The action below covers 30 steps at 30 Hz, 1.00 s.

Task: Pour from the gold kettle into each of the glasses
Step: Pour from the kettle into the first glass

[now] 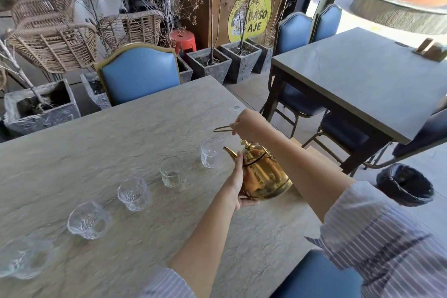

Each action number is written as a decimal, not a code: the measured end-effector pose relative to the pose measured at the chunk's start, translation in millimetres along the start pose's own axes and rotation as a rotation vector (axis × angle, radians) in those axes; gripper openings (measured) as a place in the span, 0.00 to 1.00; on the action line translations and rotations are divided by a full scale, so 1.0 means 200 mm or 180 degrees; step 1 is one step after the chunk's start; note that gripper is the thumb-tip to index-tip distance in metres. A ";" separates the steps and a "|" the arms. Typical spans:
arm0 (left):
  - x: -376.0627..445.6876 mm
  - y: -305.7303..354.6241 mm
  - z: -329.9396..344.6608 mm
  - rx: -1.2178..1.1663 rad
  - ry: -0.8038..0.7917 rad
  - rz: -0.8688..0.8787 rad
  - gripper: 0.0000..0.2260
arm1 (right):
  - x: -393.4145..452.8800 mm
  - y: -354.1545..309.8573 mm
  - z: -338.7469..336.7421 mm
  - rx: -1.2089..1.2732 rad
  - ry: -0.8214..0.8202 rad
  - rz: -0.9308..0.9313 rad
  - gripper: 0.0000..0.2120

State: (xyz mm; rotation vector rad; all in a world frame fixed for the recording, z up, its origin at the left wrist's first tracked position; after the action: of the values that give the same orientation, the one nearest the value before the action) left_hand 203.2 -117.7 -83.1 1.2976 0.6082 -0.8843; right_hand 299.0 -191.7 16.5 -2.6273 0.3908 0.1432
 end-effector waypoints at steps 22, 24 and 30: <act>-0.08 0.05 0.05 -0.0155 -0.0406 0.0187 0.34 | -0.05 -0.10 -0.17 -0.0240 0.0100 -0.0085 0.09; -0.08 0.06 0.05 -0.0153 -0.0438 0.0184 0.34 | -0.05 -0.11 -0.17 -0.0298 0.0110 -0.0096 0.09; -0.07 0.06 0.04 -0.0140 -0.0452 0.0208 0.35 | -0.05 -0.13 -0.18 -0.0333 0.0185 -0.0156 0.09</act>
State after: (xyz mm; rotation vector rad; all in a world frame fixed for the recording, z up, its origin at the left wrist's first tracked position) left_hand 205.2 -121.8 -64.5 1.1976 0.4687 -0.8960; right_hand 297.8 -184.2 61.3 -2.7466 0.3469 0.0733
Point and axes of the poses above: each hand's wrist, its own x-axis towards the middle knuckle, its own z-axis out of the palm, y = z × x, the point moved 3 cm from there along x, towards the middle knuckle, and after that the axes turned 7 degrees about y, right-handed, at the moved point
